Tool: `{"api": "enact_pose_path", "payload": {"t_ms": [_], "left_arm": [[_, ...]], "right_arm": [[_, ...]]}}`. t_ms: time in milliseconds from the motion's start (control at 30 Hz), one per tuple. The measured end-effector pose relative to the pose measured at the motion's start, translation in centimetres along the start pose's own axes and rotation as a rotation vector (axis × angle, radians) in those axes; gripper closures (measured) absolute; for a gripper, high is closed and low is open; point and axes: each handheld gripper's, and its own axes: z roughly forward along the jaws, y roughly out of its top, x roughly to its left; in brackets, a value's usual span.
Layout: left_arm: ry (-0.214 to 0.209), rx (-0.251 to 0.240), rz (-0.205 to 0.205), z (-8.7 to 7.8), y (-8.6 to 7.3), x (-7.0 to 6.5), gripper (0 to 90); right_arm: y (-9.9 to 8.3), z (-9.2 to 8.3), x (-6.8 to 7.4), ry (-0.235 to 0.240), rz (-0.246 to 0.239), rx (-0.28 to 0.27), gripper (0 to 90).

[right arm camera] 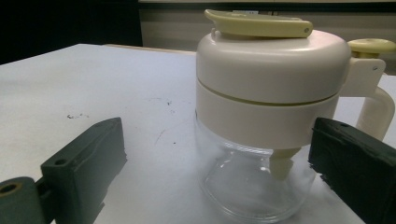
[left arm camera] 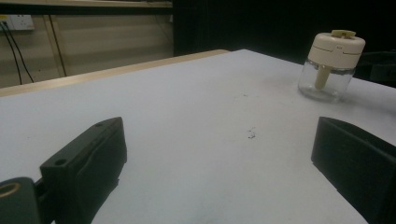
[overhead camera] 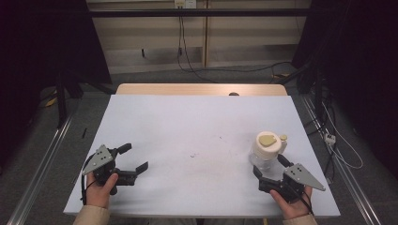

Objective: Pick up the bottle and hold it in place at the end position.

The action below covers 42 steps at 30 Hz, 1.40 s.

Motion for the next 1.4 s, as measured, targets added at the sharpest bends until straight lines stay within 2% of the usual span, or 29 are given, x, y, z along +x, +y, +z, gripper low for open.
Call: {"api": "enact_pose_path", "payload": {"t_ms": [167,400,667,800,1033,1133,1400], "left_arm": [[0.002,0.000,-0.003,-0.1,-0.1,0.0,3.1],[-0.005,0.006,0.011,0.0,-0.1,0.0,3.1],[-0.006,0.013,0.019,0.1,-0.1,-0.1,3.1],[-0.009,0.016,0.019,0.3,-0.1,-0.1,3.2],[-0.019,0.028,0.029,0.6,-0.2,-0.2,3.3],[-0.019,0.031,0.028,0.6,-0.2,-0.2,3.3],[-0.024,0.034,0.031,0.7,-0.2,-0.2,3.3]], "right_arm": [[0.0,0.3,-0.2,-0.009,0.001,0.005,3.0],[0.0,0.5,-1.0,-0.033,0.028,0.018,2.8],[0.2,0.9,-1.9,-0.054,0.025,0.022,2.7],[0.2,1.4,-2.3,-0.049,0.033,0.026,2.9],[0.2,2.4,-2.5,-0.042,0.036,0.040,2.7],[0.3,3.0,-2.7,-0.052,0.039,0.047,2.4],[0.6,4.5,-2.8,-0.038,0.044,0.057,1.3]]}}
